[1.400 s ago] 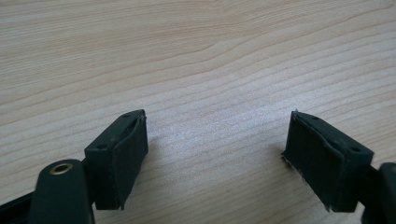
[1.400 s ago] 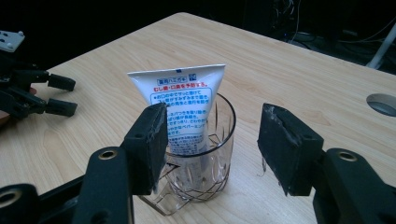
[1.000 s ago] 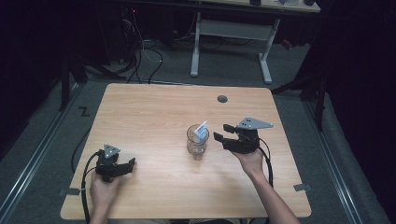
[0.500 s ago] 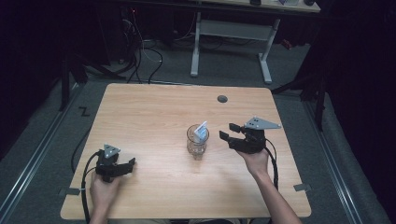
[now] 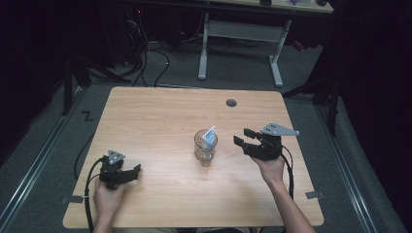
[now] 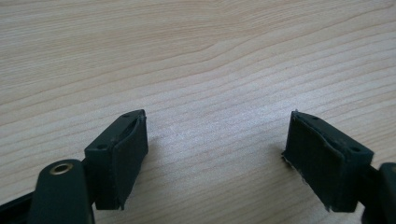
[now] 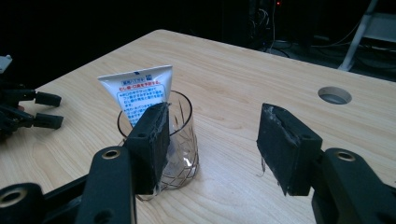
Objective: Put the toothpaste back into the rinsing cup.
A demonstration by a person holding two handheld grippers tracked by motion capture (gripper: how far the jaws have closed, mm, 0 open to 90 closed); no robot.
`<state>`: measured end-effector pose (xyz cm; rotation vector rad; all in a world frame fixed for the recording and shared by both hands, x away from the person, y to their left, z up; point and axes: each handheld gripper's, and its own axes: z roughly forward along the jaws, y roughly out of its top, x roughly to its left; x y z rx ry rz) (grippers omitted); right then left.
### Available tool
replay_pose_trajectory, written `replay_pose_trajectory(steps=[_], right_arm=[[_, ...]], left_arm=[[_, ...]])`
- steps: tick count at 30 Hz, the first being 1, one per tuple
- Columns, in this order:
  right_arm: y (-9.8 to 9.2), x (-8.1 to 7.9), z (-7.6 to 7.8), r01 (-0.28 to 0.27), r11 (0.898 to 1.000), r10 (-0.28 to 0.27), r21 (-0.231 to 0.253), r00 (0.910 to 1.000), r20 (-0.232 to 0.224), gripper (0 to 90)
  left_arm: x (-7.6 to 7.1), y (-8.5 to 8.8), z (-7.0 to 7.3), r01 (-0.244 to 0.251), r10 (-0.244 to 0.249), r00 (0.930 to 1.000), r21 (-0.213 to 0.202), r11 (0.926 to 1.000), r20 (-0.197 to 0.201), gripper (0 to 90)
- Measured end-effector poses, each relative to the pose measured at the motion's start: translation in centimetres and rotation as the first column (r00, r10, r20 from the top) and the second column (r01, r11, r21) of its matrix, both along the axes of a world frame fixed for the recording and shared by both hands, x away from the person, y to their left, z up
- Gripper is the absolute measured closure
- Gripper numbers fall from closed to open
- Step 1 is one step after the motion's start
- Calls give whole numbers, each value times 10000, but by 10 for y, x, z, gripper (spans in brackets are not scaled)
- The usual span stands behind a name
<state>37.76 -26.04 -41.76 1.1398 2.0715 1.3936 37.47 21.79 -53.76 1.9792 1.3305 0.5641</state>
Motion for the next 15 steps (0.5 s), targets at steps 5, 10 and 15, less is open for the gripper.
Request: replay_pose_trajectory(steps=[5, 10, 15], right_arm=[[-3, -1, -2, 90, 10000, -90, 25, 10000, -35, 441], [-10, -2, -5, 261, 9996, -260, 99, 9996, -94, 442], [-16, -4, -8, 423, 9990, -420, 163, 9990, -176, 443]], left_arm=[[0, 0, 0, 1, -1, 10000, -1, 10000, 0, 216], [0, 0, 0, 0, 0, 10000, -1, 10000, -1, 216], [0, 0, 0, 0, 0, 10000, -1, 10000, -2, 216]])
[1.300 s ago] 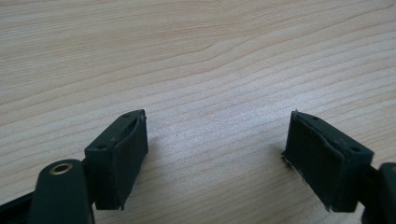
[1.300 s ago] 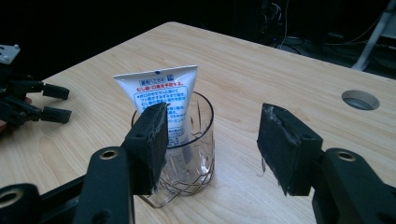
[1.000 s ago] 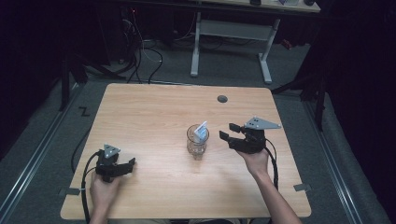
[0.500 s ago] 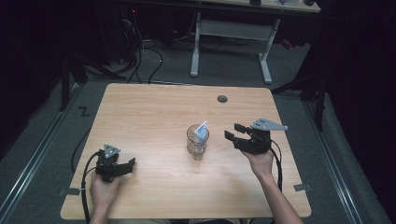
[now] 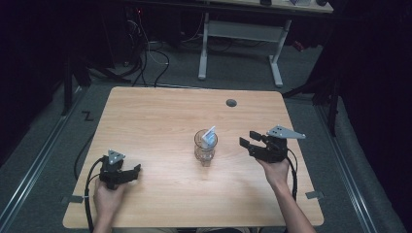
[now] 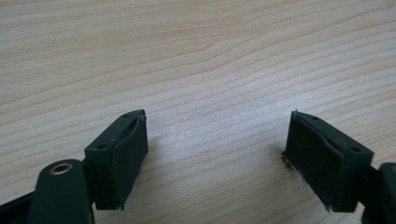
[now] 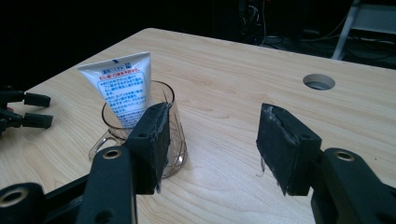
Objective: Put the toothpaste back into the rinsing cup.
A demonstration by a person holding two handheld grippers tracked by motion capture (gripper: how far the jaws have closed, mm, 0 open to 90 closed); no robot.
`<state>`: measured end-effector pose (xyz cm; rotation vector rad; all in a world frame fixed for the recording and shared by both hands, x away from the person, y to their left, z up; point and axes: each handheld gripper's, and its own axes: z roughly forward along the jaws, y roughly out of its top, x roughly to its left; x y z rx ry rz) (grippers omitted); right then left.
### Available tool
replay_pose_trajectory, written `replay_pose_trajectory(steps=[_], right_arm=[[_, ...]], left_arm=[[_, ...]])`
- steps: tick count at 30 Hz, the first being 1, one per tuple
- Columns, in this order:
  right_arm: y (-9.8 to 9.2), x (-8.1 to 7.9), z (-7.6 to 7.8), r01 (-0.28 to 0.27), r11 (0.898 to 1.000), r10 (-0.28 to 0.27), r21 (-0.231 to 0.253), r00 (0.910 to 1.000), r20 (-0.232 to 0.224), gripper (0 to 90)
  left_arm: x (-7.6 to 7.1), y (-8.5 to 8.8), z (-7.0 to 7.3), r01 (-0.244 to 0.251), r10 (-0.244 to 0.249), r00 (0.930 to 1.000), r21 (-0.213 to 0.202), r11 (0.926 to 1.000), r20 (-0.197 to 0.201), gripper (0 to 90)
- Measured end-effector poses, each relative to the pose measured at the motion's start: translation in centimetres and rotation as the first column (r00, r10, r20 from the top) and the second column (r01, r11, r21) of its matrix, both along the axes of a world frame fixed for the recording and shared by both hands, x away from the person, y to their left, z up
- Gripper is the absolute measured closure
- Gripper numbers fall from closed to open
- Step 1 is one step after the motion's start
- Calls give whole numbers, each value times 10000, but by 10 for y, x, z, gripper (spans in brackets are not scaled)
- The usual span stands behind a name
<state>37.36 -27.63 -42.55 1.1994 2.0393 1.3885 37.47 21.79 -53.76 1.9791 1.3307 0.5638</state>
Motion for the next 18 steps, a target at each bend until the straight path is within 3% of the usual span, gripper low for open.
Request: replay_pose_trajectory(steps=[18], right_arm=[[-12, -4, -8, 275, 9996, -274, 86, 9995, -139, 444]], left_arm=[[0, 0, 0, -2, 2, 10000, -1, 10000, 1, 216]])
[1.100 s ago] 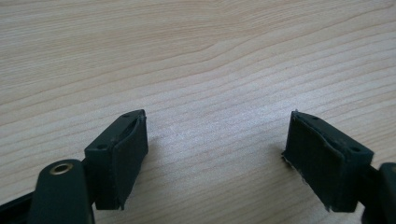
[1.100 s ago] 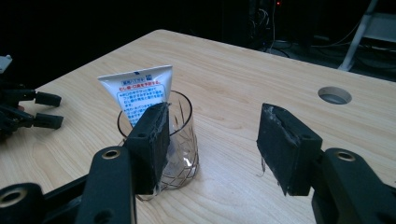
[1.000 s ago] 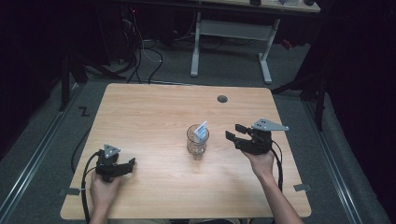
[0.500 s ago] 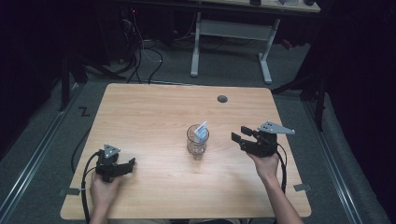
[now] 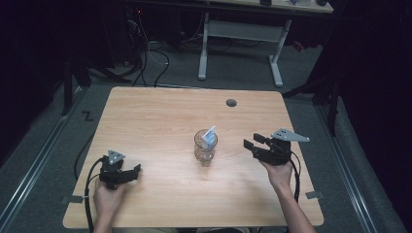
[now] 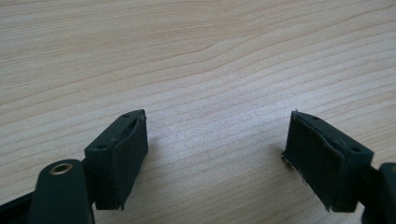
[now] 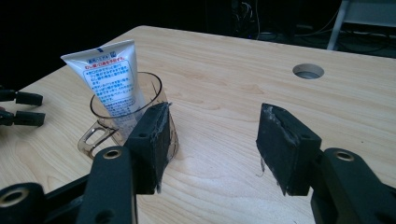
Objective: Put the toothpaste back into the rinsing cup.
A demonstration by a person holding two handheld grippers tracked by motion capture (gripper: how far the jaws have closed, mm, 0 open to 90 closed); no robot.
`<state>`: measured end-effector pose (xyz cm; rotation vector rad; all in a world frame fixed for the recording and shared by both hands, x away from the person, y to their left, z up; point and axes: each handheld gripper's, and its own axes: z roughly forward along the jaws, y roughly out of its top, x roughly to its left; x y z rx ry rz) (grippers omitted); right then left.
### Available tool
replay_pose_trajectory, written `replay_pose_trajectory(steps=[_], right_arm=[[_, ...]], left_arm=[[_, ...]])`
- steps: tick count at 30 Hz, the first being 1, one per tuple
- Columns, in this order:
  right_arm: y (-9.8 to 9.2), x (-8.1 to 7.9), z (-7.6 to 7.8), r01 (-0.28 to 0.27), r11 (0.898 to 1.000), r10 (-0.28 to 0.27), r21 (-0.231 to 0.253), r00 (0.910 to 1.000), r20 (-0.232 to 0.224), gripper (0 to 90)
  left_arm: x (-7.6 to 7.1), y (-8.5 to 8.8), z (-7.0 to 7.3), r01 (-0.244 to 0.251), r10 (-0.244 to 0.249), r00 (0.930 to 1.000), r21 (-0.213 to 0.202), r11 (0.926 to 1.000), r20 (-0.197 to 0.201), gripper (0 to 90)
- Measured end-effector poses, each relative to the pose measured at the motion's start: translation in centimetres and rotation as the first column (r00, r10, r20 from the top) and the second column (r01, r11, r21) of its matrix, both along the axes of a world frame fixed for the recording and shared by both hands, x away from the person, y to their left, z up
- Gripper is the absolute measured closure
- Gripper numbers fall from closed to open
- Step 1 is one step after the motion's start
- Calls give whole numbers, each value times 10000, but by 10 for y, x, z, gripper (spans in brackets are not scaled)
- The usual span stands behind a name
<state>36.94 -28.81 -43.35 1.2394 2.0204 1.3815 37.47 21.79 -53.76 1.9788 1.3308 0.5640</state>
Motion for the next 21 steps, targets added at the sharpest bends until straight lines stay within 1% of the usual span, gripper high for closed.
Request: replay_pose_trajectory(steps=[15, 21], right_arm=[[-4, -2, -10, 209, 9998, -210, -77, 9996, -205, 444], [-7, -3, -14, 335, 9992, -340, -200, 9990, -286, 444]], left_arm=[[0, 0, 0, 2, -2, 10000, 0, 10000, 0, 216], [0, 0, 0, -5, 5, 10000, -4, 10000, 2, 216]])
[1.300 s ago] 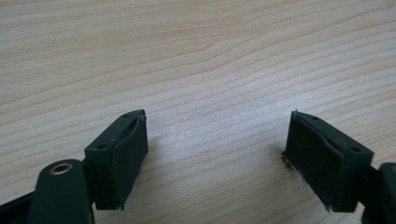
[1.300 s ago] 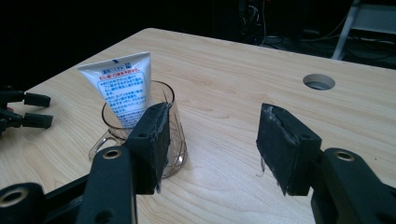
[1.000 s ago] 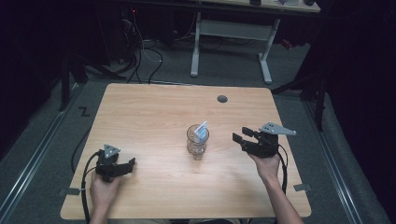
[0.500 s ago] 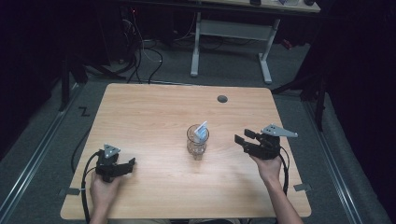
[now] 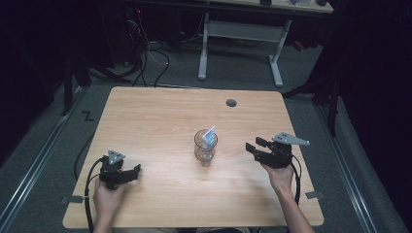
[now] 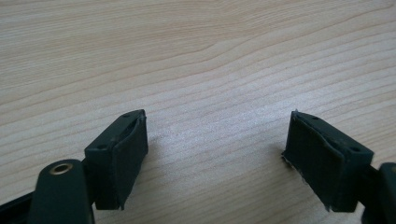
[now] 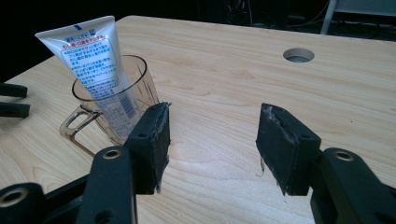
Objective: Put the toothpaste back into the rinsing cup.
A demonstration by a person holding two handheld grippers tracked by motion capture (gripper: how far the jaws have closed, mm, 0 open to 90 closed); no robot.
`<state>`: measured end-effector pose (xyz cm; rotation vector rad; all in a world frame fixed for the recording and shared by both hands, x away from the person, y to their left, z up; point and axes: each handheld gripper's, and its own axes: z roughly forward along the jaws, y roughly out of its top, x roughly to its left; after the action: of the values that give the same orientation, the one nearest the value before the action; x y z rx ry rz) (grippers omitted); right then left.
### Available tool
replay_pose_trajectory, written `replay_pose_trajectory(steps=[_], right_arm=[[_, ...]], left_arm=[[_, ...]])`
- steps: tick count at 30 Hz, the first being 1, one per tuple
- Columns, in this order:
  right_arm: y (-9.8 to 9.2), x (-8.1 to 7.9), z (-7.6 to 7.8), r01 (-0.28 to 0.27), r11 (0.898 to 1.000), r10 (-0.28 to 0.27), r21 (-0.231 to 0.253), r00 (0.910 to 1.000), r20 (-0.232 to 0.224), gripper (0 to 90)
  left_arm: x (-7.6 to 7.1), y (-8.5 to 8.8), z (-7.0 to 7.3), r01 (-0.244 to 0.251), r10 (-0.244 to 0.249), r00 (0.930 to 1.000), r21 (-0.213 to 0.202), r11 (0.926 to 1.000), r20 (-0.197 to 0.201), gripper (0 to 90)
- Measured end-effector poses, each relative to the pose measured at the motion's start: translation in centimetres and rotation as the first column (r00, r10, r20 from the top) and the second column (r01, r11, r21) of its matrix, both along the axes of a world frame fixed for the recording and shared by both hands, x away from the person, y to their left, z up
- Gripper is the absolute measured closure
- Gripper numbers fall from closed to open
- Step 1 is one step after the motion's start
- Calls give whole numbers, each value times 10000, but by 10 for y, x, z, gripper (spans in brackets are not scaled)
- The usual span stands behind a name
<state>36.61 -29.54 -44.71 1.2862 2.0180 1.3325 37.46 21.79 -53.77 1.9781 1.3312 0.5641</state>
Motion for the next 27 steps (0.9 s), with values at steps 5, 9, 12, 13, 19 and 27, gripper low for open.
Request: replay_pose_trajectory(steps=[5, 9, 12, 13, 19, 27], right_arm=[[-2, 0, -5, 59, 10000, -59, -45, 9999, -116, 444], [-3, -1, -9, 118, 9999, -118, -21, 9997, -230, 445], [-3, -1, -13, 138, 9998, -141, -105, 9994, -303, 444], [-3, -1, -14, 155, 9998, -158, -106, 9993, -325, 444], [-4, -1, -20, 217, 9997, -223, -142, 9987, -468, 444], [-3, 1, -30, 275, 9993, -292, -250, 9972, -692, 444]], left_arm=[[0, 0, 0, 0, 0, 10000, 6, 10000, -3, 216], [0, 0, 0, -2, 2, 10000, 5, 10000, -4, 216], [0, 0, 0, -1, 1, 10000, 4, 10000, -3, 216], [0, 0, 0, -2, 2, 10000, 5, 10000, -3, 216], [0, 0, 0, -2, 2, 10000, 3, 10000, -2, 216], [0, 0, 0, -4, 4, 10000, 6, 10000, -4, 216]])
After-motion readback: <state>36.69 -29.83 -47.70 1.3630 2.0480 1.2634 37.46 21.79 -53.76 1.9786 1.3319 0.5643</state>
